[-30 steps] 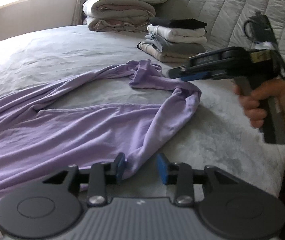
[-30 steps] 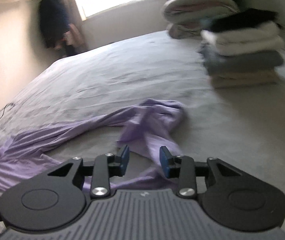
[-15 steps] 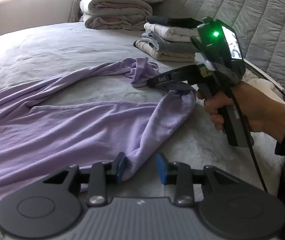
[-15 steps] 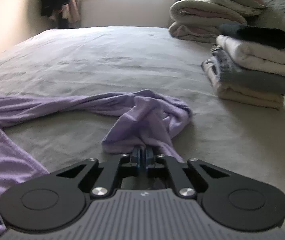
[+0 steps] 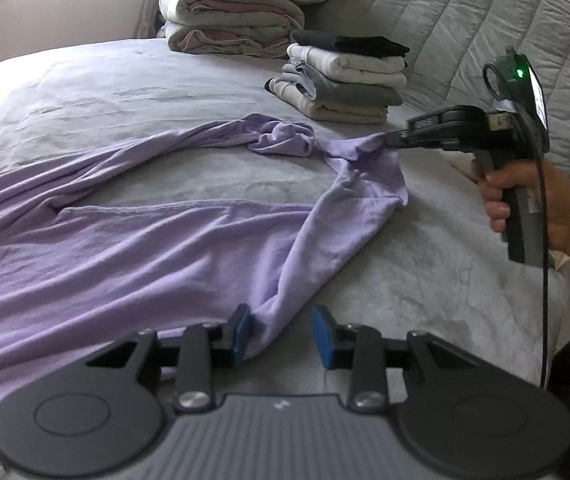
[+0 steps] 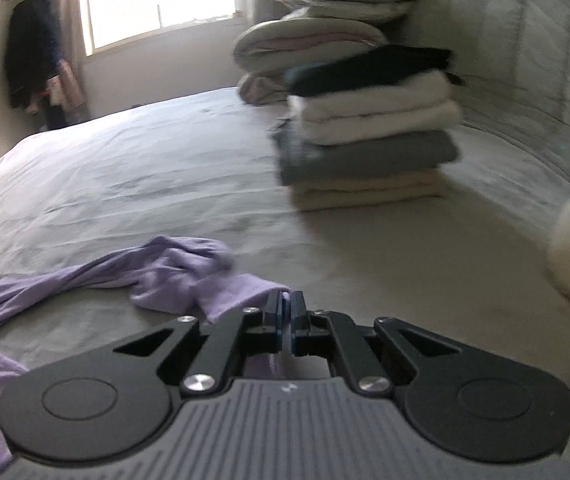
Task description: Fold clothes
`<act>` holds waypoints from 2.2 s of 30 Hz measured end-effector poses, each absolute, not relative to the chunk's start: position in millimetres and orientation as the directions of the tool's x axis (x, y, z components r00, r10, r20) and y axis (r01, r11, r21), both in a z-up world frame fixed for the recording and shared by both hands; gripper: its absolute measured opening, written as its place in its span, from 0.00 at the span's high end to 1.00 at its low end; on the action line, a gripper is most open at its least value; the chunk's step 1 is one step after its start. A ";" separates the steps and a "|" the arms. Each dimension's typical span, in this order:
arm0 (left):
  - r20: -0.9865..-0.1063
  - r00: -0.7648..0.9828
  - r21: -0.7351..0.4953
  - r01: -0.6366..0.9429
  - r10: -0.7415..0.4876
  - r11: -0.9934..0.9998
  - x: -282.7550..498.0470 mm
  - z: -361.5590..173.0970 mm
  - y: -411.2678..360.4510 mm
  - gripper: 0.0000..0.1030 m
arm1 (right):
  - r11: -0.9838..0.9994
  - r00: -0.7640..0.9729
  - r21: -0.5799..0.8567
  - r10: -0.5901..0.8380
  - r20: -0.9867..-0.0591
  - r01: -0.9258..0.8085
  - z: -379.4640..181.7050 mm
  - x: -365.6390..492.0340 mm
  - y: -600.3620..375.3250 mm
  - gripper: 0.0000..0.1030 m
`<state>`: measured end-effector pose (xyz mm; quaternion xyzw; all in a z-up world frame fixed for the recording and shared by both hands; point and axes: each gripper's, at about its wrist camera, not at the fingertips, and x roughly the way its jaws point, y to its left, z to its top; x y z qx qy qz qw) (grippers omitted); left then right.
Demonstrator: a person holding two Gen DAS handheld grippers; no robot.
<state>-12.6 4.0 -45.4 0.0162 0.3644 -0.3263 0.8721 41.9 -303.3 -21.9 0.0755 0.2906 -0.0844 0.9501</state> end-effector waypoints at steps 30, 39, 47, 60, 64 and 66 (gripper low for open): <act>-0.601 0.416 -0.368 0.614 -0.682 0.699 8.4 -49.8 -39.5 0.81 | 0.821 0.754 0.549 0.258 -0.603 0.158 -37.4 37.5 -347.3 0.85; -0.601 0.388 -0.388 0.622 -0.698 0.680 12.5 -55.0 -38.4 0.81 | 0.937 0.764 0.228 -0.061 -0.643 0.266 -55.2 57.8 -349.6 1.00; -0.593 0.376 -0.418 0.613 -0.712 0.671 16.0 -55.8 -35.3 0.81 | 0.877 0.774 0.258 -0.181 -0.607 0.406 -43.1 52.2 -393.0 0.83; -0.590 0.387 -0.408 0.614 -0.709 0.675 13.3 -55.7 -38.4 0.80 | 0.876 0.768 0.386 0.028 -0.640 0.290 -46.0 80.9 -341.6 0.62; -0.589 0.388 -0.402 0.620 -0.708 0.674 12.3 -55.7 -38.6 0.80 | 0.939 0.755 0.167 -0.127 -0.643 0.300 -55.9 89.7 -316.0 0.87; -0.590 0.391 -0.392 0.626 -0.707 0.674 11.6 -55.3 -39.2 0.80 | 0.954 0.753 0.056 -0.196 -0.628 0.294 -59.0 91.9 -304.5 0.95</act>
